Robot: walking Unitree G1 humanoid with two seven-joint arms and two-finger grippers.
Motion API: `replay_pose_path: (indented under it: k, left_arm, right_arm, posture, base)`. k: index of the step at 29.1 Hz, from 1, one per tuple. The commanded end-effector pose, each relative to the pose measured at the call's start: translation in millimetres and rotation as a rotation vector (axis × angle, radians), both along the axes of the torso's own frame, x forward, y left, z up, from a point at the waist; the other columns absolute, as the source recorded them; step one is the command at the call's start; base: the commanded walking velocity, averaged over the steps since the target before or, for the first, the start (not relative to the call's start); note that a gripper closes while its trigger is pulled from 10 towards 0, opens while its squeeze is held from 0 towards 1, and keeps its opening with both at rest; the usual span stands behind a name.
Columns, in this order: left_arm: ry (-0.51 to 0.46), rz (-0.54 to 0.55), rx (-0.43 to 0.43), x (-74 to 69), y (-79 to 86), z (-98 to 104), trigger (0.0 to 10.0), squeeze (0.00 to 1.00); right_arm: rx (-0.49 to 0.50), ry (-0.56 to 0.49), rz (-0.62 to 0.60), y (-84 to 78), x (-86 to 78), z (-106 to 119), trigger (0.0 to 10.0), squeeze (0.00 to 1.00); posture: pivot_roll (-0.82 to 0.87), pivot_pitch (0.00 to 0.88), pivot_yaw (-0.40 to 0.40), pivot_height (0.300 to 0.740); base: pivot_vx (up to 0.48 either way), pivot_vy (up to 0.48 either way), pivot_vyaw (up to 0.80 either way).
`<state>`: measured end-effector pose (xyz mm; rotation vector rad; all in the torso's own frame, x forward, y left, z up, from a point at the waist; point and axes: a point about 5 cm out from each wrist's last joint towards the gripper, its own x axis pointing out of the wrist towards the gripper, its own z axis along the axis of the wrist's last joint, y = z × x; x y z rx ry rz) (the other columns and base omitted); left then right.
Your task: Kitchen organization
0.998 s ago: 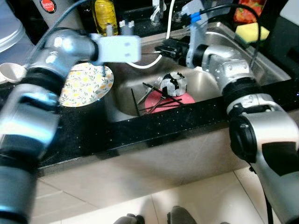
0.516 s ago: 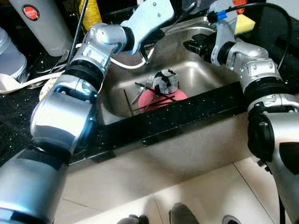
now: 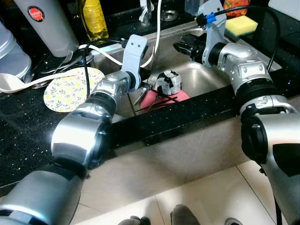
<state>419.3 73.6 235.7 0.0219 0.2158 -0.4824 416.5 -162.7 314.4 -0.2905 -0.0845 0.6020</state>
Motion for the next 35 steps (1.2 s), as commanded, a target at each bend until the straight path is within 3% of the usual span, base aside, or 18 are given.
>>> replay_pose_path:
  k: [1, 2, 3, 4, 5, 7, 8, 11, 13, 14, 16, 17, 19, 22, 25, 28, 31, 35]
  left_arm:
    - [-0.043, 0.102, -0.037, 6.2, 22.5, 19.9, 10.0, 1.0]
    - [-0.085, 0.109, -0.082, 7.7, 26.3, 32.1, 10.0, 1.0]
    - [-0.118, 0.103, -0.138, 8.5, 28.8, 43.9, 10.0, 0.62]
    - [-0.118, 0.103, -0.138, 8.5, 28.8, 43.9, 10.0, 0.62]
    - [-0.184, 0.1, -0.207, 9.1, 34.4, 63.3, 10.0, 0.0]
    - [-0.245, 0.109, -0.25, 9.1, 41.7, 80.2, 10.0, 0.0]
    - [-0.348, 0.165, -0.222, 8.5, 56.2, 99.7, 10.0, 0.0]
    - [-0.425, 0.257, -0.203, 7.0, 76.6, 115.3, 10.0, 0.0]
    - [-0.535, 0.479, -0.012, 2.2, 119.5, 125.4, 10.0, 0.0]
    - [-0.535, 0.479, -0.012, 2.2, 119.5, 125.4, 10.0, 0.0]
    - [-0.505, 0.633, 0.002, -1.8, 152.5, 115.8, 10.0, 0.0]
    - [-0.505, 0.633, 0.002, -1.8, 152.5, 115.8, 10.0, 0.0]
    - [-0.411, 0.838, -0.121, -10.7, 195.0, 96.2, 10.0, 0.0]
    - [-0.374, 0.939, -0.163, -17.4, 215.8, 84.5, 10.0, 0.0]
    - [-0.382, 0.908, -0.133, -17.6, 216.1, 81.7, 10.0, 0.0]
    - [-0.351, 0.777, -0.036, -15.7, 210.2, 72.4, 10.0, 0.0]
    - [-0.319, 0.689, -0.081, -20.3, 213.3, 72.2, 10.0, 0.0]
    - [-0.234, 0.623, -0.289, -46.0, 226.2, 71.6, 10.0, 0.0]
  right_arm:
    - [-0.009, -0.028, 0.027, 5.6, -0.8, 8.0, 10.0, 0.0]
    - [-0.006, -0.031, 0.025, 4.8, -0.8, 9.0, 10.0, 0.0]
    - [-0.002, -0.033, 0.024, 4.4, -0.9, 9.9, 10.0, 0.0]
    - [-0.002, -0.033, 0.024, 4.4, -0.9, 9.9, 10.0, 0.0]
    - [0.005, -0.035, 0.027, 4.5, -1.1, 11.0, 10.0, 0.0]
    - [0.009, -0.038, 0.03, 5.1, -1.2, 11.9, 10.0, 0.0]
    - [0.015, -0.043, 0.041, 6.9, -1.5, 13.1, 10.0, 0.0]
    - [0.019, -0.05, 0.053, 9.3, -1.8, 13.9, 10.0, 0.0]
    - [0.036, -0.065, 0.071, 12.7, -2.2, 15.3, 10.0, 0.0]
    - [0.036, -0.065, 0.071, 12.7, -2.2, 15.3, 10.0, 0.0]
    - [0.053, -0.073, 0.072, 13.4, -2.1, 16.5, 10.0, 0.0]
    - [0.053, -0.073, 0.072, 13.4, -2.1, 16.5, 10.0, 0.0]
    - [0.07, -0.078, 0.068, 14.1, -1.8, 17.7, 10.0, 0.0]
    - [0.08, -0.081, 0.069, 15.0, -1.7, 18.7, 10.0, 0.0]
    - [0.082, -0.084, 0.076, 16.1, -2.1, 19.3, 10.0, 0.0]
    - [0.062, -0.1, 0.121, 17.5, -4.9, 18.4, 10.0, 0.0]
    - [0.06, -0.11, 0.245, 19.6, -12.7, 15.1, 10.0, 0.0]
    - [0.095, -0.102, 0.386, 27.3, -23.2, 6.2, 10.0, 0.0]
  posture:
    - [-0.17, 0.097, 0.152, 0.74]
    - [-0.17, 0.097, 0.153, 0.74]
    - [-0.17, 0.097, 0.152, 0.74]
    - [-0.17, 0.097, 0.152, 0.74]
    - [-0.16, 0.095, 0.152, 0.74]
    - [-0.16, 0.095, 0.147, 0.74]
    - [-0.16, 0.094, 0.145, 0.74]
    - [-0.15, 0.09, 0.138, 0.74]
    - [-0.12, 0.084, 0.119, 0.74]
    - [-0.12, 0.084, 0.119, 0.74]
    - [-0.1, 0.082, 0.111, 0.74]
    - [-0.1, 0.082, 0.111, 0.74]
    - [-0.09, 0.082, 0.1, 0.74]
    - [-0.09, 0.086, 0.101, 0.74]
    - [-0.1, 0.09, 0.108, 0.74]
    - [-0.11, 0.099, 0.118, 0.74]
    - [-0.11, 0.104, 0.117, 0.74]
    - [-0.07, 0.11, 0.104, 0.74]
  base:
    - [0.0, 0.0, 0.0]
    - [0.0, 0.0, 0.0]
    - [0.0, 0.0, 0.0]
    - [0.0, 0.0, 0.0]
    - [0.0, 0.0, 0.0]
    - [0.0, 0.0, 0.0]
    - [0.0, 0.0, 0.0]
    - [0.0, 0.0, 0.0]
    - [0.0, 0.0, 0.0]
    - [0.0, 0.0, 0.0]
    - [0.0, 0.0, 0.0]
    - [0.0, 0.0, 0.0]
    - [0.0, 0.0, 0.0]
    - [0.0, 0.0, 0.0]
    - [0.0, 0.0, 0.0]
    - [0.0, 0.0, 0.0]
    - [0.0, 0.0, 0.0]
    - [0.0, 0.0, 0.0]
